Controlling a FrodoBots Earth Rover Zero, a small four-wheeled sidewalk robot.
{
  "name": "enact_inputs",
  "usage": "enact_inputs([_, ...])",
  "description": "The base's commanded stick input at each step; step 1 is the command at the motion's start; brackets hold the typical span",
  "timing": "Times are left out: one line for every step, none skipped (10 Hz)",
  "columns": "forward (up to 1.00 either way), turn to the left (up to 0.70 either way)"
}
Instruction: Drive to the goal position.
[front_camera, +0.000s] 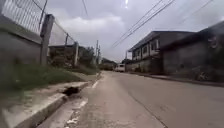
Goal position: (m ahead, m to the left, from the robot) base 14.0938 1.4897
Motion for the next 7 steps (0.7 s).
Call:
enact_inputs([0.7, 0.03])
enact_inputs([0.7, 0.03])
enact_inputs([0.7, 0.03])
enact_inputs([0.7, 0.03])
enact_inputs([0.7, 0.02])
enact_inputs([0.7, 0.01])
enact_inputs([0.7, 0.0])
